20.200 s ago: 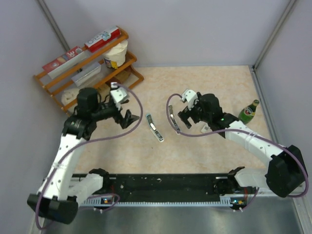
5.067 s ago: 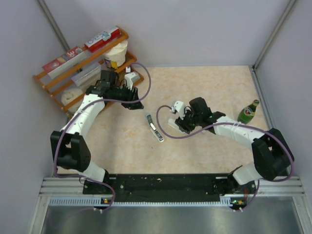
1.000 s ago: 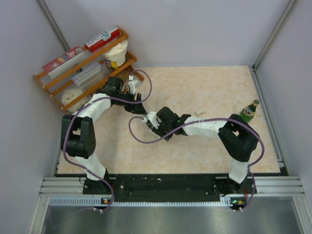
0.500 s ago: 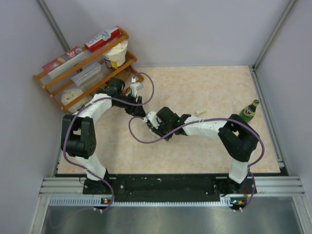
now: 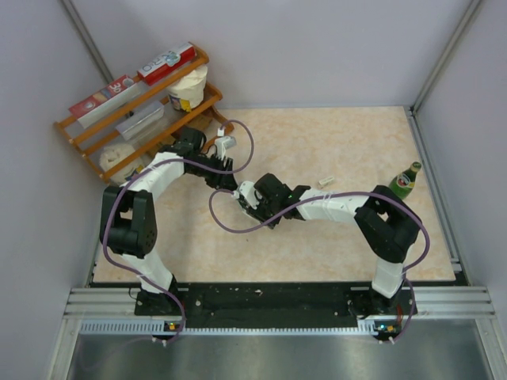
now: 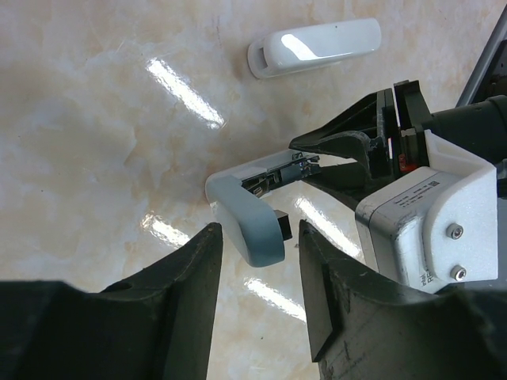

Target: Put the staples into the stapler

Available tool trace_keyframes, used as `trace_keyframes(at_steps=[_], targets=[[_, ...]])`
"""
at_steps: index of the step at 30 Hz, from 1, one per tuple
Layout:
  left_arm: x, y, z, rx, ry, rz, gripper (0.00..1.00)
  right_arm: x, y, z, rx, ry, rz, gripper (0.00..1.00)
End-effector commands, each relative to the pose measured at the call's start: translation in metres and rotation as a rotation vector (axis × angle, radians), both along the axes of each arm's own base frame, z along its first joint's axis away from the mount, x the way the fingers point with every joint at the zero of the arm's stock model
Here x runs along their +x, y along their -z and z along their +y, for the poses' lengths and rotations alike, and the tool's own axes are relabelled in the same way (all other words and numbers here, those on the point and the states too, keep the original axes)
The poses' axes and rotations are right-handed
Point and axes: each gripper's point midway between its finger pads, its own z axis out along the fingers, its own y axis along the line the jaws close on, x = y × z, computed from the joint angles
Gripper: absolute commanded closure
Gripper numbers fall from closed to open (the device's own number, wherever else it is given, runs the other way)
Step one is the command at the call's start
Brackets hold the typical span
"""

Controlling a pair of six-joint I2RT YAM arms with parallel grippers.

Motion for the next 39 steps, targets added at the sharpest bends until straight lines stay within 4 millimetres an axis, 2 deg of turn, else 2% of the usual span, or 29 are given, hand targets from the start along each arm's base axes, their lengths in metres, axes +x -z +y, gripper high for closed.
trace_keyframes(at_steps=[1, 3, 11, 22, 35, 39], targets=[[-0.001, -0.014, -0.007, -0.038, 0.036, -0.039, 0.55, 0.008, -0.007, 0.001, 0.015, 0.012, -0.028, 0.66], [-0.003, -0.014, -0.009, -0.046, 0.048, -0.032, 0.63, 0.008, -0.007, 0.001, 0.016, 0.011, -0.030, 0.66], [-0.007, -0.012, -0.016, -0.047, 0.076, -0.021, 0.62, 0.009, -0.006, 0.000, 0.012, 0.014, -0.029, 0.66], [-0.010, -0.023, -0.023, -0.059, 0.096, -0.033, 0.62, 0.008, -0.002, 0.002, -0.003, 0.010, -0.026, 0.67], [-0.018, -0.010, -0.031, -0.059, 0.129, 0.008, 0.62, 0.007, 0.000, 0.003, -0.015, 0.001, -0.030, 0.68], [-0.018, -0.011, -0.033, -0.071, 0.136, 0.011, 0.62, 0.007, 0.000, 0.002, -0.017, 0.002, -0.030, 0.68]])
